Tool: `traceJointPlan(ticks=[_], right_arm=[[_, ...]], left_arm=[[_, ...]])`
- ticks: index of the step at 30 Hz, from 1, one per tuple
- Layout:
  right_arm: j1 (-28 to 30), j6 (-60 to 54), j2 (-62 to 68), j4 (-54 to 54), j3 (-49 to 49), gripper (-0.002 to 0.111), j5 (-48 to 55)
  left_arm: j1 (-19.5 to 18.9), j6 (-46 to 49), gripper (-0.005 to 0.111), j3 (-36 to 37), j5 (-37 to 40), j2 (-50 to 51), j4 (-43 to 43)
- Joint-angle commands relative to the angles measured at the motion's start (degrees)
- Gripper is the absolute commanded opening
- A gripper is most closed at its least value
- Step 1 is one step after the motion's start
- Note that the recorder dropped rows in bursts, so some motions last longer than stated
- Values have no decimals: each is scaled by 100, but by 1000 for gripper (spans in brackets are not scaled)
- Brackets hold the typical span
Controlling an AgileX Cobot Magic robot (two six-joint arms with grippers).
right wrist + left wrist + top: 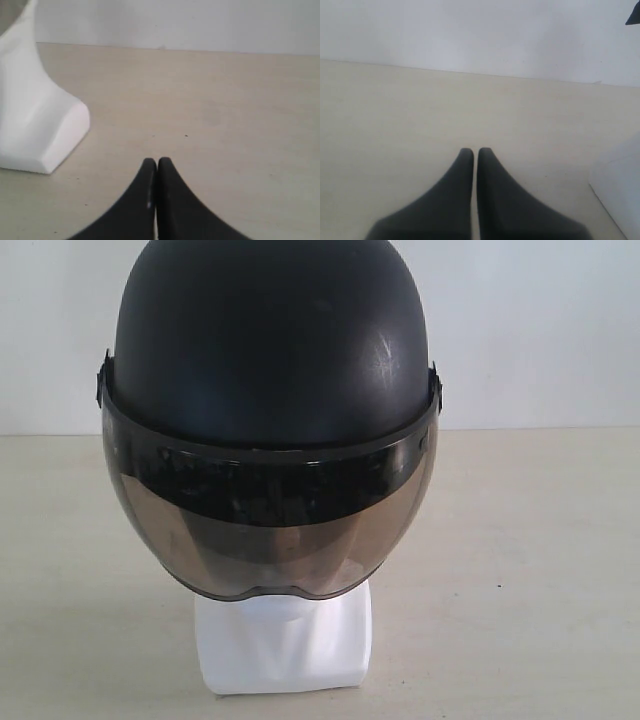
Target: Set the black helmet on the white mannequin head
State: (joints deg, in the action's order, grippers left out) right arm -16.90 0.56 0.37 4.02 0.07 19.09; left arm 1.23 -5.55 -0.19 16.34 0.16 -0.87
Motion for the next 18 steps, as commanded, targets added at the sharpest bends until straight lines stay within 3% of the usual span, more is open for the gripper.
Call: traceJointPlan(ticks=[1, 9, 18], right_arm=[[633, -132, -37, -29, -7, 0, 53], [1644, -99, -37, -221, -7, 0, 67], [1763, -87, -37, -176, -7, 0, 67]], left_arm=[[-11, 1, 4, 19, -30, -16, 46], [-11, 1, 4, 19, -30, -16, 46], [-11, 1, 4, 19, -30, -16, 46]])
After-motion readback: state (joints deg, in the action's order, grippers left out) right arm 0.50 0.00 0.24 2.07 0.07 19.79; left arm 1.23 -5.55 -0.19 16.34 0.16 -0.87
